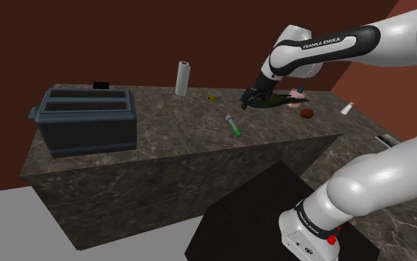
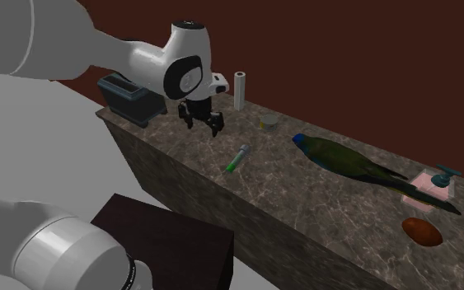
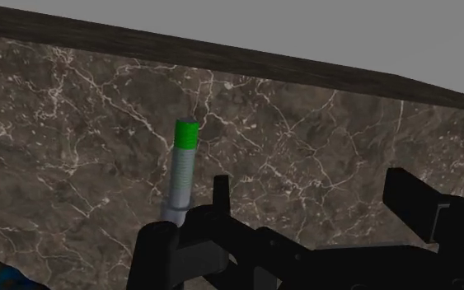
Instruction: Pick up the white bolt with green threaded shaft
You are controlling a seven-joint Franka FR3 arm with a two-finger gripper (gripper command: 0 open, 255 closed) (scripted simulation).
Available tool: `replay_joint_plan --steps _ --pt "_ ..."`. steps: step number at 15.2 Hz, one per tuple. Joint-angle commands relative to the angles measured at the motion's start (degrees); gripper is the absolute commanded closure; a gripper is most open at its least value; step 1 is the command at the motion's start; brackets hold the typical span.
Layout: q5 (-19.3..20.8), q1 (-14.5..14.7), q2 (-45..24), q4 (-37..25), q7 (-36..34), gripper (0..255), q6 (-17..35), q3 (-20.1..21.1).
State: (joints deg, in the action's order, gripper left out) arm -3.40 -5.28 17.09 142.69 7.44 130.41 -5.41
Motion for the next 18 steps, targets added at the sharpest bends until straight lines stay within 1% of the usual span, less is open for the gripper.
replay_joint_plan --steps 1,5,10,17,18 --pt "-0.29 -0.34 -4.53 -1.12 0.07 0 3.4 -0.55" --pt "-1.4 -0.87 -12.98 -3.03 0.38 0 9.69 -1.54" --pt "-3.88 -1.75 -23.93 -7.01 1.39 0 16.27 -2.42" --pt "-8.1 -4.34 -39.34 -15.32 3.07 0 22.76 -2.16" --pt "-8.14 -4.44 -39.61 -15.5 3.07 0 22.85 -2.11"
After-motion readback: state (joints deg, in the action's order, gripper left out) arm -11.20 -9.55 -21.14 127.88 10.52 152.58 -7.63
